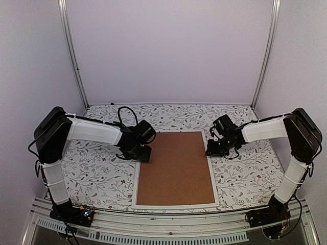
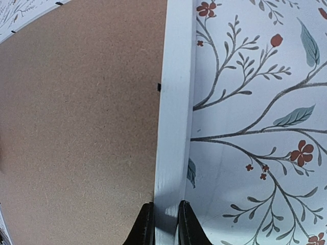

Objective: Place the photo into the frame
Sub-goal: Press the fastener onto the backboard.

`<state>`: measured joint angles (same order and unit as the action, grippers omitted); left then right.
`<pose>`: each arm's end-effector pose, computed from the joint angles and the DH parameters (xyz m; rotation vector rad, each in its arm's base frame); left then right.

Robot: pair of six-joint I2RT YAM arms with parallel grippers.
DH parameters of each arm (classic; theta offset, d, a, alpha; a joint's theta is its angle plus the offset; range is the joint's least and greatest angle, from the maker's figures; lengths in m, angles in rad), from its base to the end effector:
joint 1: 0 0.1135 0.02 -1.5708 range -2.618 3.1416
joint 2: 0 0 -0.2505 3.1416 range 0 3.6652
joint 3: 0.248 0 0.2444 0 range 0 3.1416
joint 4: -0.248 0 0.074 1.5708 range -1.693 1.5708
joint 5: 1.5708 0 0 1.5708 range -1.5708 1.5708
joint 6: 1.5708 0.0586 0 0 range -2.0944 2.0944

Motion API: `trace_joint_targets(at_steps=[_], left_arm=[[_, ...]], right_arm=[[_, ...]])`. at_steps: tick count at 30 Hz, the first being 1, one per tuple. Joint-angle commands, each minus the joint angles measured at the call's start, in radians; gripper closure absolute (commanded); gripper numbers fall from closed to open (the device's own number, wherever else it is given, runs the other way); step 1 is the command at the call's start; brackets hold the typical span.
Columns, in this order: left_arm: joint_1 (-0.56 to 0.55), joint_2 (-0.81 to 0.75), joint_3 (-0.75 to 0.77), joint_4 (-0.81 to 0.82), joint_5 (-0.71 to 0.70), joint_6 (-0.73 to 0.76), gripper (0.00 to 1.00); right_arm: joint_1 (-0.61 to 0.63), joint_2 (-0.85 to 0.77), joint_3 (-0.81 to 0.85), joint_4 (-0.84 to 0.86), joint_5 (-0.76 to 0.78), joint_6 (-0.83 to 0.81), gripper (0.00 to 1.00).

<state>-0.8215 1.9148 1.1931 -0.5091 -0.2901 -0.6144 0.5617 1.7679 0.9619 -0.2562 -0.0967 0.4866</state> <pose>0.2611 -0.2561 0.1151 0.2116 2.6901 -0.0078 0.2854 0.1863 0.1142 -0.1358 2.7077 0.4662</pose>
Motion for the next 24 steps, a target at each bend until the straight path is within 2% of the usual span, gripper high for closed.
trace_joint_targets(at_steps=[1,9,24], left_arm=[[-0.011,-0.058,-0.041,-0.055,0.009,-0.007,0.34],[0.047,-0.152,-0.09,-0.049,0.043,0.001,0.34],[0.079,-0.109,-0.112,-0.04,0.062,0.003,0.34]], right_arm=[[0.015,0.008,-0.018,0.005,-0.066,0.004,0.89],[0.015,-0.001,-0.026,0.004,-0.064,0.004,0.89],[0.015,-0.007,-0.032,0.005,-0.063,0.003,0.89]])
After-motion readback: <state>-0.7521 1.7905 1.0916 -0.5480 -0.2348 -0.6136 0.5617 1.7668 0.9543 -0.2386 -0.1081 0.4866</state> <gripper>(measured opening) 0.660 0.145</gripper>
